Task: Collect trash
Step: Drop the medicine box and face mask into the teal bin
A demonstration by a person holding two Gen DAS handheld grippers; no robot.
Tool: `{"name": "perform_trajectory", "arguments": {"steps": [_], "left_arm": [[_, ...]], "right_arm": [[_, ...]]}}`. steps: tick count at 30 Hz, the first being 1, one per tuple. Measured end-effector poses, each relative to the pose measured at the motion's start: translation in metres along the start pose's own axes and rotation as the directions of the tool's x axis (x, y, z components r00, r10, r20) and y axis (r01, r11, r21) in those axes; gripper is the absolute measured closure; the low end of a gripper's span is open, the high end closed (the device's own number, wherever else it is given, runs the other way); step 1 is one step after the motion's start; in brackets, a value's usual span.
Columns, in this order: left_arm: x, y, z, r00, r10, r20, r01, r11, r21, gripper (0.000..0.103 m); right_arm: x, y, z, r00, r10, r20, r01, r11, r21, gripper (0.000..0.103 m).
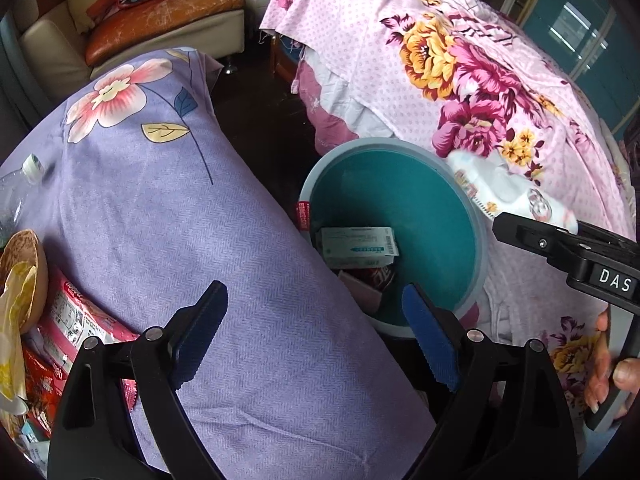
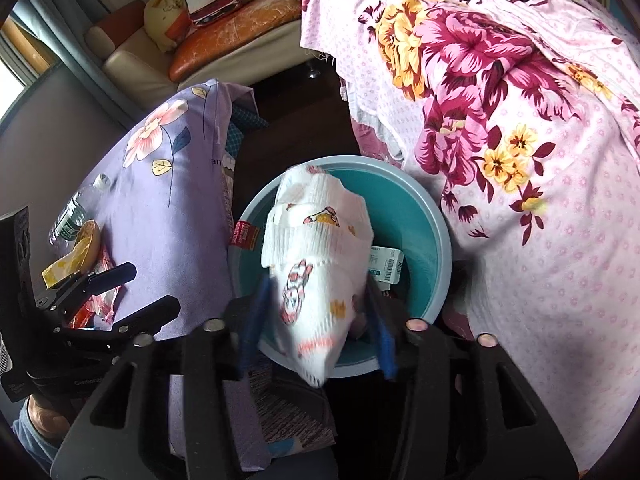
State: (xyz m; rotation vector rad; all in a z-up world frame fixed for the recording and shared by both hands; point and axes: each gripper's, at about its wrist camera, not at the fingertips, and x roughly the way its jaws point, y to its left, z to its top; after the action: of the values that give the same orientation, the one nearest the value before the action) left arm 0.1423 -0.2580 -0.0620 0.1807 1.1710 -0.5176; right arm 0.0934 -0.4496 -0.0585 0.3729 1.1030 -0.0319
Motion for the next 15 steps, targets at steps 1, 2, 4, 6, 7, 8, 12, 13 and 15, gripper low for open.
{"name": "perform_trajectory", "arguments": {"steps": [1,2,4,6,7,8,12,13,15], "left_arm": [[-0.002,0.002,-0.002,1.0,0.001,0.003,-0.001,1.0,-0.003,0.014],[-0.003,0.003,-0.003,1.0,0.003,0.005,-0.003,1.0,-0.006,0.014],[-0.007,0.007,-0.006,1.0,-0.001,0.006,0.001,1.0,-0.014,0.014],[-0.01,0.011,-0.01,1.0,-0.004,0.009,0.004,1.0,-0.021,0.014],[-0.012,0.012,-0.012,1.0,-0.004,0.011,0.004,1.0,-0.025,0.014],[-0.015,0.014,-0.015,1.0,-0.004,0.012,0.004,1.0,-0.028,0.014],[-0.024,0.023,-0.027,1.0,-0.008,0.019,0.009,0.999,-0.047,0.013],[-0.027,0.025,-0.03,1.0,-0.007,0.02,0.008,0.999,-0.052,0.013],[-0.031,0.031,-0.037,1.0,-0.003,0.022,0.004,0.998,-0.062,0.013]], "right_arm": [[0.0,0.001,0.0,1.0,-0.002,0.002,0.002,1.0,-0.002,0.044],[0.0,0.003,0.0,1.0,-0.003,0.001,0.003,1.0,-0.003,0.043],[-0.001,0.005,0.0,1.0,-0.002,-0.003,0.002,1.0,0.004,0.037],[-0.001,0.009,0.0,1.0,-0.008,-0.005,0.008,1.0,0.002,0.036],[-0.002,0.011,-0.001,1.0,-0.009,-0.008,0.009,1.0,0.001,0.034],[-0.002,0.012,-0.001,1.0,-0.009,-0.011,0.009,1.0,0.001,0.032],[-0.004,0.024,-0.005,1.0,-0.014,-0.016,0.014,1.0,-0.014,0.031],[-0.005,0.028,-0.006,1.0,-0.014,-0.015,0.014,1.0,-0.018,0.031],[-0.006,0.034,-0.009,1.0,-0.016,-0.014,0.016,1.0,-0.025,0.031]]}}
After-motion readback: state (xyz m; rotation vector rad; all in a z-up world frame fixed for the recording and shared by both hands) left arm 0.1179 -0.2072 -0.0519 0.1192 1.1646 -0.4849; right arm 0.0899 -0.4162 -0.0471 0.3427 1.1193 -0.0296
